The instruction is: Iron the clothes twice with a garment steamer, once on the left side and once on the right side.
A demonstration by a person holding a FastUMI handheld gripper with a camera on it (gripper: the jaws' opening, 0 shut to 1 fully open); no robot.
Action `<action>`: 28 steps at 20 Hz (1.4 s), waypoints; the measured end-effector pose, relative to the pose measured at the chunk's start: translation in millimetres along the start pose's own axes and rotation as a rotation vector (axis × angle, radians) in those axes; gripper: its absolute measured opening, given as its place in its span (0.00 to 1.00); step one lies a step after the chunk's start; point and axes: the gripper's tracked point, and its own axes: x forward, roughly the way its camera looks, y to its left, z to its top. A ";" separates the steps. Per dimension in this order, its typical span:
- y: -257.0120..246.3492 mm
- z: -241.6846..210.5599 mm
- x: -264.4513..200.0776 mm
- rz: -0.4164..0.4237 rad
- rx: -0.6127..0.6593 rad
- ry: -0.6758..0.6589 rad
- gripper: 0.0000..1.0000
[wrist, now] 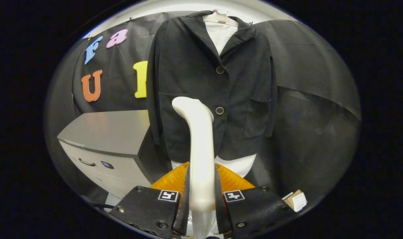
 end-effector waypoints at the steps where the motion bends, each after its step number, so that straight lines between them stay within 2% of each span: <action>1: -1.4 -6.2 0.4 -0.001 0.003 0.007 0.36; 8: 3.8 -52.0 12.7 0.005 -0.017 0.093 0.37; 15: 0.2 -58.8 3.6 0.025 0.010 0.115 0.37; 21: -40.3 -7.5 -46.0 0.026 0.084 -0.003 0.37; 28: -100.3 94.8 -88.7 -0.023 0.161 -0.198 0.37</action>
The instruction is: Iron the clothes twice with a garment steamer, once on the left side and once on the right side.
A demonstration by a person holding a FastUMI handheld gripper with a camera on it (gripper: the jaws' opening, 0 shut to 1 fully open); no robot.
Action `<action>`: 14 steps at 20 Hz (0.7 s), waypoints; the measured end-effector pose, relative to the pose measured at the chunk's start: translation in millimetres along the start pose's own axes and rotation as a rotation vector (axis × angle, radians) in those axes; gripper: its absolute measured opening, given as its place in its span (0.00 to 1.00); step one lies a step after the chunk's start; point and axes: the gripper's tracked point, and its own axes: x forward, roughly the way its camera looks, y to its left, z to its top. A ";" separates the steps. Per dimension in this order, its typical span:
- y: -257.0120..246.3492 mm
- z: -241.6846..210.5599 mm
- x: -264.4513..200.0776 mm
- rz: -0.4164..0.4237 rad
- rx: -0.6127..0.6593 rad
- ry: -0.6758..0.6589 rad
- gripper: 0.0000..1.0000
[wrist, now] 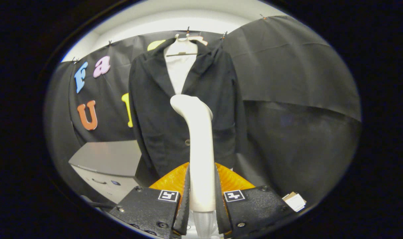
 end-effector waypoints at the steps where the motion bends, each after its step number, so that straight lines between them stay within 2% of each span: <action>1: -4.5 17.8 1.2 -0.008 0.012 -0.027 0.37; 8: -21.1 119.9 27.9 -0.052 0.056 -0.156 0.36; 12: -23.9 150.0 44.9 -0.089 0.045 -0.190 0.36; 14: -19.3 150.5 54.0 -0.096 0.036 -0.182 0.36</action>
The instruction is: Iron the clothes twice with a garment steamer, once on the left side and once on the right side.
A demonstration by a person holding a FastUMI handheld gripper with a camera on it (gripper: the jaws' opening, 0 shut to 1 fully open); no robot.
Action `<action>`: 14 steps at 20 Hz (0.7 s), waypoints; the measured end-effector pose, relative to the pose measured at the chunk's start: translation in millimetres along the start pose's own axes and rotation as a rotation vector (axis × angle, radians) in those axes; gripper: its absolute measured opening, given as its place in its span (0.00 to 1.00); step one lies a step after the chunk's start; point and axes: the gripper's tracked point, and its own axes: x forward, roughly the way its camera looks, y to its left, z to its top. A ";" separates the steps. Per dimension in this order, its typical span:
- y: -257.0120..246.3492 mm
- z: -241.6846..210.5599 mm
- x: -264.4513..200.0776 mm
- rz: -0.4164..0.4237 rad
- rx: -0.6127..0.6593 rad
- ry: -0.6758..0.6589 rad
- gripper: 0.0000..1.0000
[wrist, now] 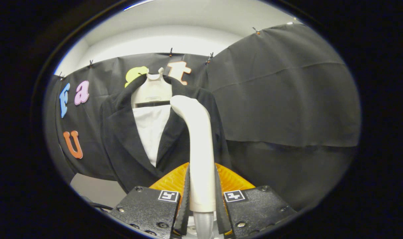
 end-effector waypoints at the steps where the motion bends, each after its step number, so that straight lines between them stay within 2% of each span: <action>1: 2.3 -4.4 3.1 -0.003 -0.011 0.007 0.37; 7: 9.1 -28.3 19.6 -0.018 -0.058 0.054 0.37; 14: 14.4 -72.4 10.9 -0.021 -0.099 0.112 0.36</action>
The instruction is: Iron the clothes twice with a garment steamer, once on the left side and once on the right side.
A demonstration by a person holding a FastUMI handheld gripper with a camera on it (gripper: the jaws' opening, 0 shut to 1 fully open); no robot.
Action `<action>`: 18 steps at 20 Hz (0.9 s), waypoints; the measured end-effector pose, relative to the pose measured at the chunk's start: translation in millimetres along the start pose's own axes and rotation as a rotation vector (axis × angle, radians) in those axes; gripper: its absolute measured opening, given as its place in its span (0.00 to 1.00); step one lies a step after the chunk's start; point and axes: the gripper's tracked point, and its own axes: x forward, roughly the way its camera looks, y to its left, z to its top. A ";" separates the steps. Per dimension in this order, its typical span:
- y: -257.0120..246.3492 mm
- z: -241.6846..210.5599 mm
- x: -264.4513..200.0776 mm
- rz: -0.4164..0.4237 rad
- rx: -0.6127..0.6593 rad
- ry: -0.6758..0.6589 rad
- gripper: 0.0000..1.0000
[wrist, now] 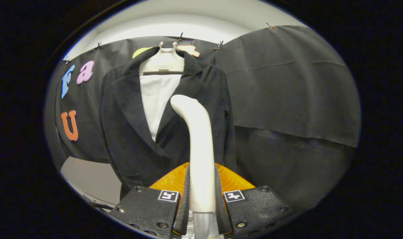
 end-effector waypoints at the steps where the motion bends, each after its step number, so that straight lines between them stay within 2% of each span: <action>1: 0.6 -5.6 0.4 -0.001 -0.012 0.007 0.36; 18: 8.3 -97.4 -4.2 -0.003 -0.100 0.138 0.37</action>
